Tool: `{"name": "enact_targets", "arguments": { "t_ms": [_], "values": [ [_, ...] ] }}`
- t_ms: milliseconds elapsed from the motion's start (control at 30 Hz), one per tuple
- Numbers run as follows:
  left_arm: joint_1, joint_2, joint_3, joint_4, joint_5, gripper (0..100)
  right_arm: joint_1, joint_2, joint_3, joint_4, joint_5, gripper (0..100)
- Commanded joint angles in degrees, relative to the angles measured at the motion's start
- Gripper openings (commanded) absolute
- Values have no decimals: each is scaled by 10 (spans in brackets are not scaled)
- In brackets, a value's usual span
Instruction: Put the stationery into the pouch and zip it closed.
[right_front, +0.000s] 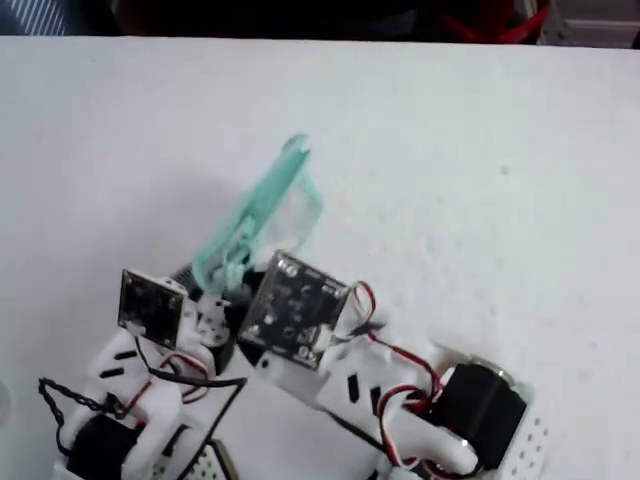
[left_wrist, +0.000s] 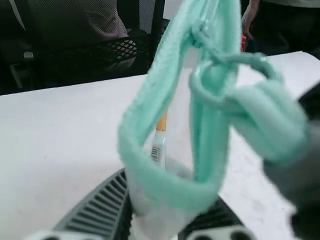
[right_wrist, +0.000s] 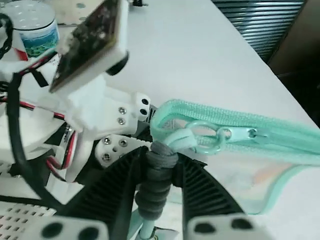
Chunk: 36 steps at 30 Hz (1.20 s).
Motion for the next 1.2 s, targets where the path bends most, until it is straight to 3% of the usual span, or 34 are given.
{"name": "enact_targets", "arguments": {
  "t_ms": [0, 167, 400, 800, 900, 1000, 1167],
  "values": [
    [0, 3, -11, -4, -10, 20, -55, -1, -20, 21, 16, 19],
    [0, 3, -11, -4, -10, 20, -132, -2, -20, 36, 17, 19],
    [0, 3, -9, -4, -10, 20, -168, -1, -20, 44, 17, 19],
    [0, 3, -9, -4, -11, 20, -310, 14, -18, 70, 55, 19],
    [0, 3, -8, -4, -11, 20, -303, 35, -21, 68, 76, 22],
    [0, 3, -8, -4, -11, 20, -237, 25, -21, 68, 79, 40],
    [0, 3, -8, -4, -11, 20, -91, -43, -55, 81, 82, 238]
  ]
}}
